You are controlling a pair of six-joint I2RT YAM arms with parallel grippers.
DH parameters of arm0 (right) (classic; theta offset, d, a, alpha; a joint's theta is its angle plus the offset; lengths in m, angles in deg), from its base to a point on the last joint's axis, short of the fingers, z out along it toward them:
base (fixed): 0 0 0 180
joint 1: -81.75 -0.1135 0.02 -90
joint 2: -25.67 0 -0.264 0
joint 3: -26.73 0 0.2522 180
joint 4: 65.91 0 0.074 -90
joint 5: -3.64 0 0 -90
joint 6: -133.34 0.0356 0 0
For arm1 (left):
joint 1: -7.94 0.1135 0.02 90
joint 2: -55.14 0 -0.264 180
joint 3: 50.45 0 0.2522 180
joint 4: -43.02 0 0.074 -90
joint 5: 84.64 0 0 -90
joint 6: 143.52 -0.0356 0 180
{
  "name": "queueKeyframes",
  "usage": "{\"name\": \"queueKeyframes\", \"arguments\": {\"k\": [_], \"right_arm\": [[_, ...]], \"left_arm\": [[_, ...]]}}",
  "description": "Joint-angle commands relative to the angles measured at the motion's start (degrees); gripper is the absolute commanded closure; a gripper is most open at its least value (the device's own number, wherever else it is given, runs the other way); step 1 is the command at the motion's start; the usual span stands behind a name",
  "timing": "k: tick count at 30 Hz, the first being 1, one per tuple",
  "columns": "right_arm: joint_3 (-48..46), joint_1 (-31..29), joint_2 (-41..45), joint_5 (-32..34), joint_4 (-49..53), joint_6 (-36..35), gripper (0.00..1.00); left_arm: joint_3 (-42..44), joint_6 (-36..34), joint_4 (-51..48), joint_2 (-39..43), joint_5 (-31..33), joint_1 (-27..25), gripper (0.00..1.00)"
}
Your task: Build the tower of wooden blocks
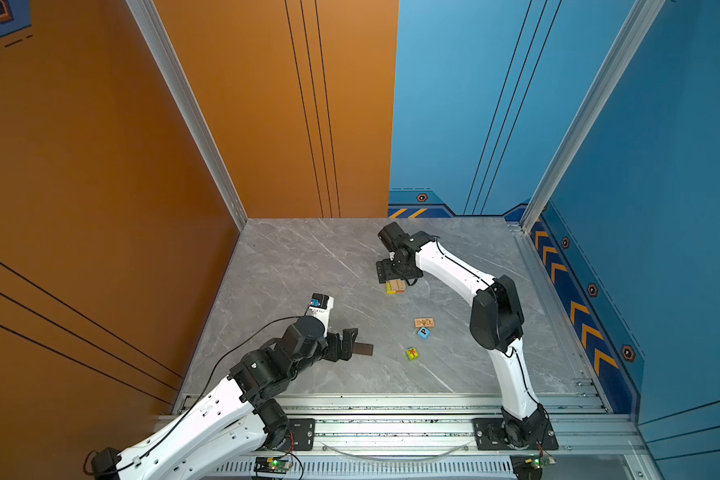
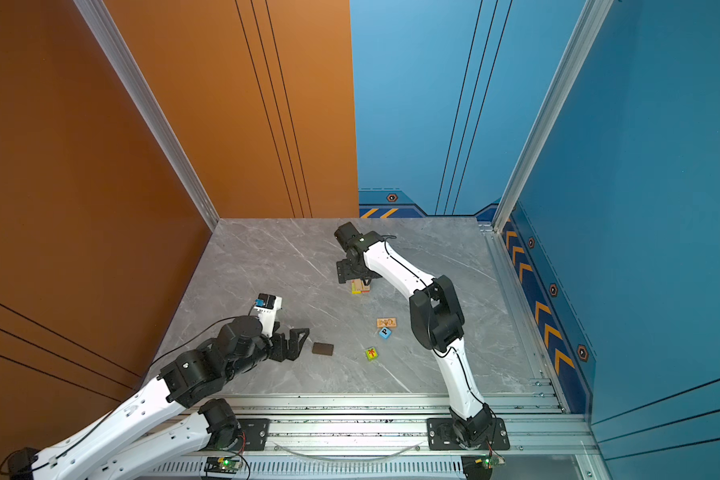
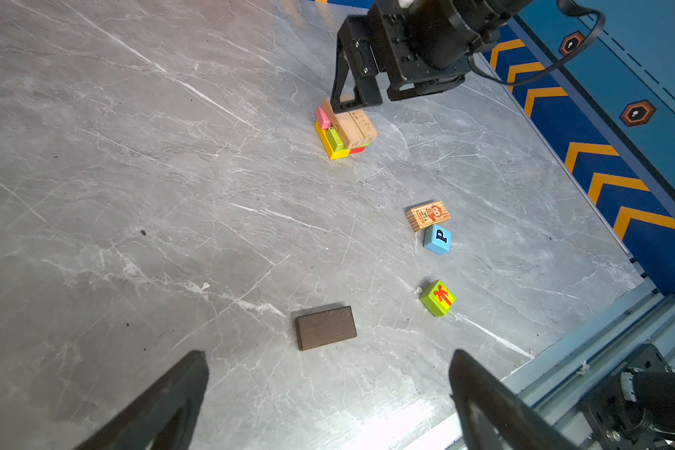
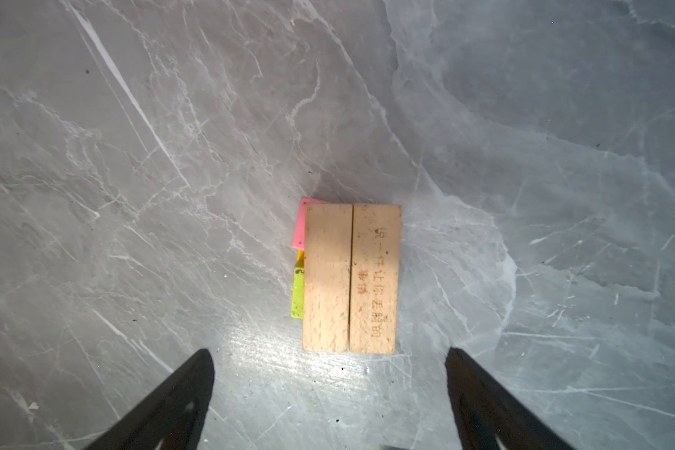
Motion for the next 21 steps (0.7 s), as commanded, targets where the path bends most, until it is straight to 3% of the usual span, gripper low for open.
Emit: {"name": "queueKeyframes", "arguments": {"k": [1, 21], "right_arm": [[-1.11, -0.44, 1.48, 1.69, 2.06, 1.46, 0.06], [0.42, -0.24, -4.94, 0.62, 1.84, 2.88, 0.09]], "left_arm": [[0.76, 0.09, -1.96, 1.32, 0.05, -0.51, 0.02], [1.76, 0.58, -2.37, 0.86, 0.47, -0.58, 0.02]]}}
